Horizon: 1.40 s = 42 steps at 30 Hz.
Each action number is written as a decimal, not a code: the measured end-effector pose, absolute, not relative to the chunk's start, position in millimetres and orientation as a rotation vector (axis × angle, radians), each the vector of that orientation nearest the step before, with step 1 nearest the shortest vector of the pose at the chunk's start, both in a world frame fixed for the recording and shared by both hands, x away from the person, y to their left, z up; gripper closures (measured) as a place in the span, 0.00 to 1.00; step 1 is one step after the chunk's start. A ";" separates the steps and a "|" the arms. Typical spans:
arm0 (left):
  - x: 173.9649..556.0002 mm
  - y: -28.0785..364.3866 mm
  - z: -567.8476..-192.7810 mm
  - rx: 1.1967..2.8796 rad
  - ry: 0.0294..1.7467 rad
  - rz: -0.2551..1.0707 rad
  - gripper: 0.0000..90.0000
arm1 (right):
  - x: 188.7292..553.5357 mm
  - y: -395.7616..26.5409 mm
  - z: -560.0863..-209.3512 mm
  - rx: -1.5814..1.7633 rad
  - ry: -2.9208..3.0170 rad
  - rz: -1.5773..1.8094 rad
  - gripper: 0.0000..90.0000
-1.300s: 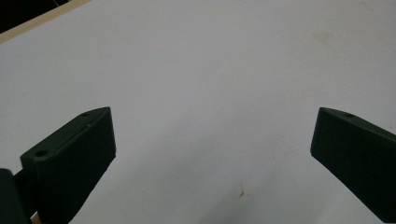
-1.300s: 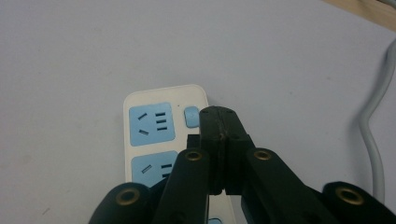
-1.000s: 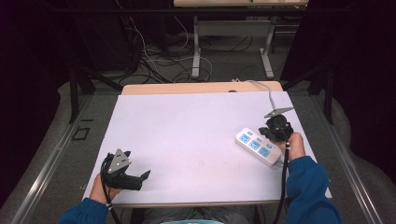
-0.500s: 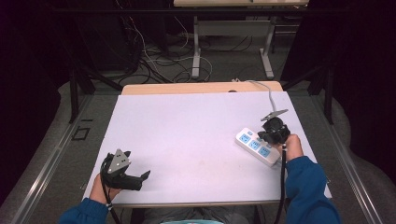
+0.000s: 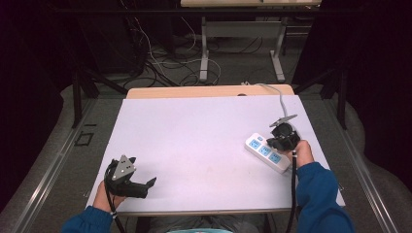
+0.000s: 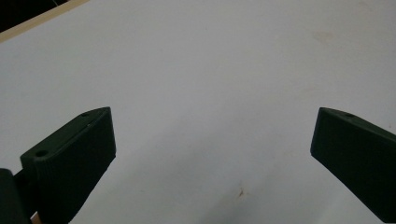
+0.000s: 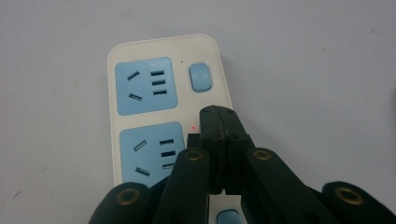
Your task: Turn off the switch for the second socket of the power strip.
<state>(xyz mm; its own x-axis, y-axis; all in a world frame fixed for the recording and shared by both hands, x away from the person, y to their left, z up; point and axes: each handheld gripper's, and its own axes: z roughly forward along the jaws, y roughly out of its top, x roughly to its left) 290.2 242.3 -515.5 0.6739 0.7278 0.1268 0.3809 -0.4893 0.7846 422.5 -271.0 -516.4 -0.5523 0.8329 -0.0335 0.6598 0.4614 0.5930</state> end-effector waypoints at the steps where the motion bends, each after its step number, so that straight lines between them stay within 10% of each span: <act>1: 290.2 242.3 -515.5 2.125 0.850 0.582 0.00 | 422.3 -271.1 -516.6 1.267 2.393 0.764 1.00; 42: 290.1 242.1 -515.8 2.130 0.848 0.582 0.00 | 419.7 -273.2 -520.2 1.269 2.360 0.787 1.00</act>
<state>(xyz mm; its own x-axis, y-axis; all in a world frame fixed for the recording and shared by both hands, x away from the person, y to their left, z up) 290.1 242.1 -515.8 0.6762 0.7254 0.1285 0.3809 -0.4935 0.7819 419.7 -273.2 -520.2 -0.5394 0.8411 -0.0400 0.6487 0.4454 0.6171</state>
